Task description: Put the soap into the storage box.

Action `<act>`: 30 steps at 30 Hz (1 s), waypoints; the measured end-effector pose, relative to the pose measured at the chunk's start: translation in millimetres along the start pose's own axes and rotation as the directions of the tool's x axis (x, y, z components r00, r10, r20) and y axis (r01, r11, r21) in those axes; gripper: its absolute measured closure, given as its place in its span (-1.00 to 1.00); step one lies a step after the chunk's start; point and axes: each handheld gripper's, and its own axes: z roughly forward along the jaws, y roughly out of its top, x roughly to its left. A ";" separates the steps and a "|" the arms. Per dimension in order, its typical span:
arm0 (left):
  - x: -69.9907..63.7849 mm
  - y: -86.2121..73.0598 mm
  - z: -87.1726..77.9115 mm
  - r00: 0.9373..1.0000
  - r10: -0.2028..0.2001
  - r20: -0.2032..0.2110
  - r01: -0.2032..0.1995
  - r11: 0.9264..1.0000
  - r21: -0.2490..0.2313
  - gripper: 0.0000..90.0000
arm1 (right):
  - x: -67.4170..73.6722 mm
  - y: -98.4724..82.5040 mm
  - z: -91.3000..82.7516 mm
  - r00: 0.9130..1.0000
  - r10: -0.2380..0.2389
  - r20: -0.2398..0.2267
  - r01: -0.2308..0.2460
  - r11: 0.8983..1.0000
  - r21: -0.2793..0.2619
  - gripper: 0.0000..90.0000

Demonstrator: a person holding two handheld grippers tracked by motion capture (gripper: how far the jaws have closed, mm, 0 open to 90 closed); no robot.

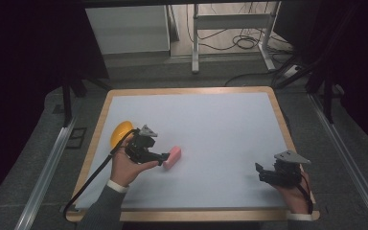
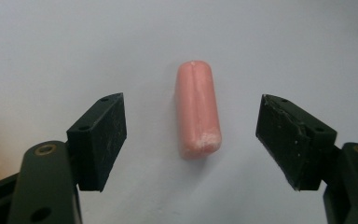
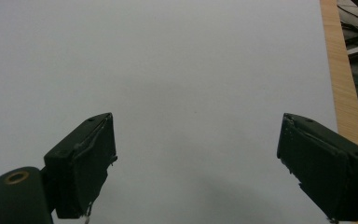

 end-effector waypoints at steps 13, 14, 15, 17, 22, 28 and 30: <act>-4.7 7.7 21.5 1.000 0.002 0.010 -0.002 0.998 0.058 -0.38 | 0.4 -0.5 0.9 1.000 -0.002 0.001 0.002 1.000 0.005 -0.75; -4.6 7.8 23.3 1.000 0.000 0.011 0.000 0.998 0.065 -0.37 | 0.3 -0.6 1.0 1.000 -0.002 0.002 0.002 1.000 0.005 -0.75; -4.4 7.9 25.2 1.000 -0.002 0.009 0.001 0.998 0.069 -0.36 | 0.1 -0.8 1.2 1.000 -0.001 0.003 0.001 1.000 0.006 -0.75; -4.5 8.1 26.8 1.000 -0.006 0.004 0.005 0.997 0.077 -0.33 | -0.2 -1.1 1.5 1.000 -0.002 0.005 0.002 1.000 0.008 -0.75; -4.9 8.6 37.1 1.000 -0.024 0.006 0.023 0.995 0.095 -0.30 | 0.1 -1.4 2.3 1.000 -0.005 0.006 0.005 1.000 0.011 -0.75; -5.0 8.5 48.0 0.999 -0.032 0.007 0.031 0.993 0.111 -0.24 | -0.1 -1.9 3.1 1.000 -0.010 0.009 0.010 1.000 0.017 -0.75; -4.9 8.5 49.3 0.999 -0.034 0.006 0.033 0.993 0.111 -0.20 | -0.8 -2.1 3.0 1.000 -0.010 0.013 0.010 1.000 0.017 -0.75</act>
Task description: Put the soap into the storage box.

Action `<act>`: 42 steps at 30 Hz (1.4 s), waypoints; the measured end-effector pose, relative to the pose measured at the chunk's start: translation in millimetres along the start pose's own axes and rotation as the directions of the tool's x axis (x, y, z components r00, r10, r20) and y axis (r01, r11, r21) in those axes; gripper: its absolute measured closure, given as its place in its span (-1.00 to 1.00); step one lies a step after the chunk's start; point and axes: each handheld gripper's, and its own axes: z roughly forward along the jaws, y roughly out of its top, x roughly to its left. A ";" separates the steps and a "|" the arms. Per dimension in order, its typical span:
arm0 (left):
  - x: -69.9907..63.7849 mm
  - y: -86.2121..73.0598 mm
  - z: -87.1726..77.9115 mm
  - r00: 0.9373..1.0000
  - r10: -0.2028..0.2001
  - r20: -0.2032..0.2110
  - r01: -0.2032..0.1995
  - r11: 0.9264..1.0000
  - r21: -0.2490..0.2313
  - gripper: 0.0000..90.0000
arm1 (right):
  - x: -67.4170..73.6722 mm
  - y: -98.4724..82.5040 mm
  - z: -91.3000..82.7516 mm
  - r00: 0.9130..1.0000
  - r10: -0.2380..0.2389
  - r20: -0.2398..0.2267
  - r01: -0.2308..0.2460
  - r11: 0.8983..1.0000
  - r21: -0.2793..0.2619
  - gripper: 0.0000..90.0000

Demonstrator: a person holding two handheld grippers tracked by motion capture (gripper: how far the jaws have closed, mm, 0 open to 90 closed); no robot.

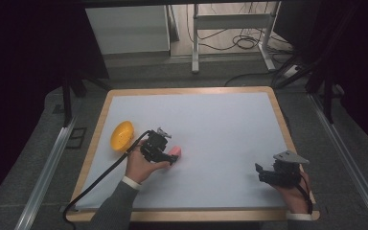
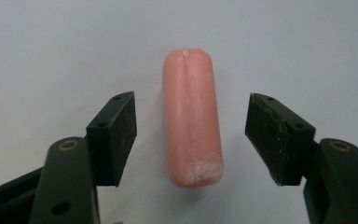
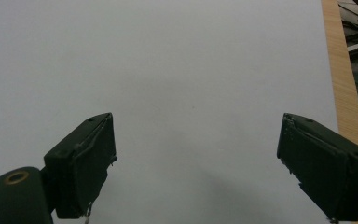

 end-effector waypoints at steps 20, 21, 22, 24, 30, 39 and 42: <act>-5.6 -2.7 26.9 0.999 -0.018 -0.048 0.019 0.999 0.036 0.30 | -0.7 0.6 -1.7 1.000 -0.001 0.011 0.001 1.000 -0.010 -0.75; -5.8 -2.9 26.7 0.998 -0.016 -0.052 0.018 0.999 0.034 0.31 | -0.7 1.1 -2.4 1.000 -0.001 0.011 0.001 1.000 -0.012 -0.75; -5.8 -2.9 26.7 0.998 -0.016 -0.052 0.018 0.999 0.034 0.33 | -0.7 1.1 -2.4 1.000 -0.001 0.011 0.001 1.000 -0.012 -0.75; -5.6 -3.0 25.8 0.998 -0.012 -0.054 0.014 0.999 0.036 0.34 | -0.7 1.7 -3.3 1.000 -0.004 0.013 0.004 1.000 -0.017 -0.75; -4.7 -3.5 23.8 0.999 -0.006 -0.042 0.008 0.999 0.042 0.34 | 0.0 2.1 -3.6 1.000 -0.005 0.015 0.005 1.000 -0.022 -0.75; -3.2 -3.1 13.9 1.000 0.001 -0.030 -0.001 1.000 0.024 0.34 | -1.0 2.1 -4.8 1.000 -0.001 0.023 0.001 1.000 -0.028 -0.75; -0.8 -3.5 6.6 1.000 -0.001 -0.029 0.001 1.000 0.006 0.34 | -0.3 1.9 -4.4 1.000 -0.007 0.018 0.007 1.000 -0.026 -0.75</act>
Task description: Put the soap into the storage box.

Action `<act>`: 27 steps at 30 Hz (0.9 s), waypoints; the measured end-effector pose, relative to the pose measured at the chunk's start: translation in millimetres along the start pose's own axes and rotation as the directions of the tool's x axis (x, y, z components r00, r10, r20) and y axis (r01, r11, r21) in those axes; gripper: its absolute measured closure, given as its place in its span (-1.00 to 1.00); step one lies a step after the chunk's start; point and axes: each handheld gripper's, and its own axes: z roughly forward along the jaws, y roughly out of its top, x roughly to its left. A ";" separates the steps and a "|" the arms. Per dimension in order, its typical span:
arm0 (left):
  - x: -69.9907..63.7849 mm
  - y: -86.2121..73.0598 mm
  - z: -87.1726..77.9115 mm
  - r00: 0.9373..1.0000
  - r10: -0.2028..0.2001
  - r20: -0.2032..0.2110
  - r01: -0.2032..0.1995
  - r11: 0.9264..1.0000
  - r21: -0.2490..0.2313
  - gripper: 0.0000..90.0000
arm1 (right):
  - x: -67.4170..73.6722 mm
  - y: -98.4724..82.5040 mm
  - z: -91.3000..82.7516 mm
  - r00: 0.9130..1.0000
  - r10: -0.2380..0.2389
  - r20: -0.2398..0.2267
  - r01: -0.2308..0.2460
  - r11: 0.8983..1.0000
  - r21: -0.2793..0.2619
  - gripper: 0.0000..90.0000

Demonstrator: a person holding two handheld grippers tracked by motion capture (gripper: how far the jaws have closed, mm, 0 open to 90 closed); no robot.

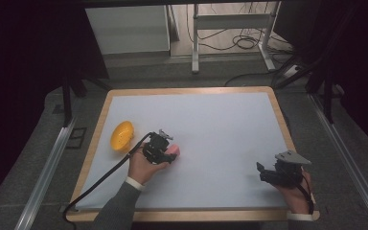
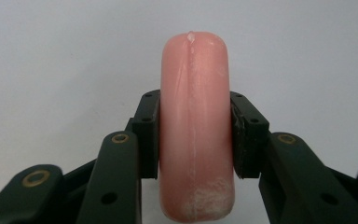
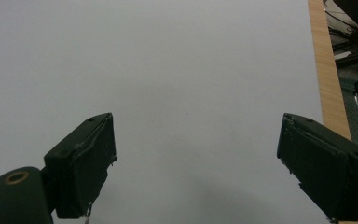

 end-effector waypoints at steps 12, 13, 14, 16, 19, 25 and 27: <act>5.8 -2.9 -20.1 1.000 -0.001 -0.005 0.000 0.999 -0.043 0.34 | 0.6 -0.3 0.7 1.000 -0.001 -0.007 0.001 1.000 0.002 -0.75; 6.8 -3.6 -22.9 1.000 -0.002 -0.007 0.001 0.999 -0.050 0.34 | 0.5 -0.4 0.8 1.000 -0.001 -0.008 0.001 1.000 0.002 -0.75; 6.8 -3.6 -22.9 1.000 -0.002 -0.007 0.001 0.999 -0.050 0.34 | 0.5 -0.4 0.8 1.000 -0.001 -0.008 0.001 1.000 0.002 -0.75; 8.0 -4.3 -25.5 1.000 -0.004 -0.011 0.004 0.998 -0.057 0.34 | 0.3 -0.4 0.6 1.000 0.000 -0.007 0.000 1.000 0.002 -0.75; 9.8 -5.3 -29.7 1.000 -0.010 -0.021 0.009 0.997 -0.077 0.34 | 0.0 -0.4 0.5 1.000 0.000 -0.005 0.000 1.000 0.001 -0.75; 14.5 -7.1 -36.7 0.999 -0.017 -0.029 0.015 0.996 -0.084 0.34 | 0.2 -0.1 0.0 1.000 -0.002 -0.003 0.002 1.000 -0.004 -0.75; 14.9 -7.7 -37.6 0.999 -0.021 -0.035 0.018 0.996 -0.093 0.34 | 0.2 -0.1 0.0 1.000 -0.001 -0.003 0.001 1.000 -0.004 -0.75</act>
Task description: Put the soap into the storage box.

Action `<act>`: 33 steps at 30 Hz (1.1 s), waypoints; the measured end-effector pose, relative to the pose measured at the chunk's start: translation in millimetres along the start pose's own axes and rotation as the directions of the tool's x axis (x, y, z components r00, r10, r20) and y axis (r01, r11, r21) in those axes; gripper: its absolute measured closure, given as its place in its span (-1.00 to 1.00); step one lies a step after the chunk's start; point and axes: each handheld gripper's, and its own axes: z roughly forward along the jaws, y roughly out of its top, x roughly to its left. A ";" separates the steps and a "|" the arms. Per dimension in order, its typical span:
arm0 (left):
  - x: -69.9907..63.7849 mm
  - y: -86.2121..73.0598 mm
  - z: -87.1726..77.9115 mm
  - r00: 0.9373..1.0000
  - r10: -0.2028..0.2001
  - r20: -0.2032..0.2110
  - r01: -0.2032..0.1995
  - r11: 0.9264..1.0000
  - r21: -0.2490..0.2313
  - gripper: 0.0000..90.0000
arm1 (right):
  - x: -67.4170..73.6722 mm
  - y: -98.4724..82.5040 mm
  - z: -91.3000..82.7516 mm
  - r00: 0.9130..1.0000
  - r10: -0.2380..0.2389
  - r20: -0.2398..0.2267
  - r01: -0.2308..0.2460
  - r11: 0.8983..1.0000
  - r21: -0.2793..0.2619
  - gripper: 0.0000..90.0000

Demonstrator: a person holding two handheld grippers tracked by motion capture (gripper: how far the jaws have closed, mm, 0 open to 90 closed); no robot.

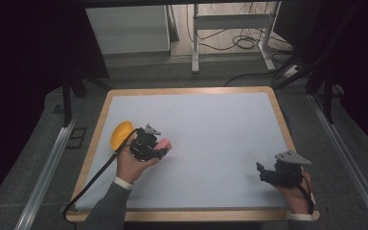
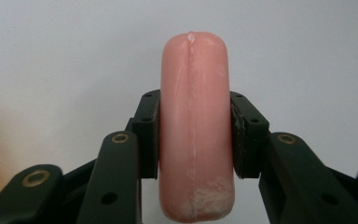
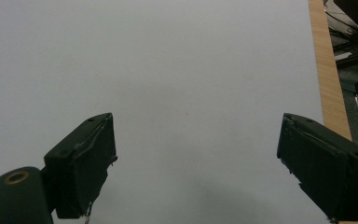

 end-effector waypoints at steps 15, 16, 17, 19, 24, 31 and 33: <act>9.8 -1.9 -10.3 1.000 -0.014 -0.018 0.013 1.000 -0.025 0.34 | -0.1 -0.5 0.5 1.000 0.001 0.002 -0.001 1.000 0.004 -0.75; 9.8 -1.9 -10.3 1.000 -0.014 -0.018 0.013 1.000 -0.025 0.34 | 0.0 -0.5 0.5 1.000 0.002 0.001 -0.002 1.000 0.004 -0.75; 11.1 -1.9 -11.7 1.000 -0.015 -0.019 0.015 1.000 -0.028 0.34 | 0.0 -0.5 0.6 1.000 0.002 0.001 -0.002 1.000 0.005 -0.75; 11.8 -1.8 -12.2 1.000 -0.016 -0.021 0.015 0.999 -0.028 0.34 | 0.0 -0.6 0.7 1.000 0.002 0.001 -0.002 1.000 0.005 -0.75; 15.3 -1.7 -16.1 0.999 -0.020 -0.026 0.019 0.999 -0.037 0.34 | 0.2 -0.2 0.2 1.000 0.002 -0.001 -0.002 1.000 -0.001 -0.75; 23.4 -1.4 -26.2 0.999 -0.030 -0.044 0.028 0.998 -0.051 0.34 | -0.4 -0.8 0.8 1.000 0.005 0.003 -0.005 1.000 0.003 -0.75; 24.8 -1.4 -28.3 0.998 -0.032 -0.049 0.029 0.998 -0.056 0.34 | -0.4 -0.8 0.6 1.000 0.005 0.005 -0.005 1.000 0.003 -0.75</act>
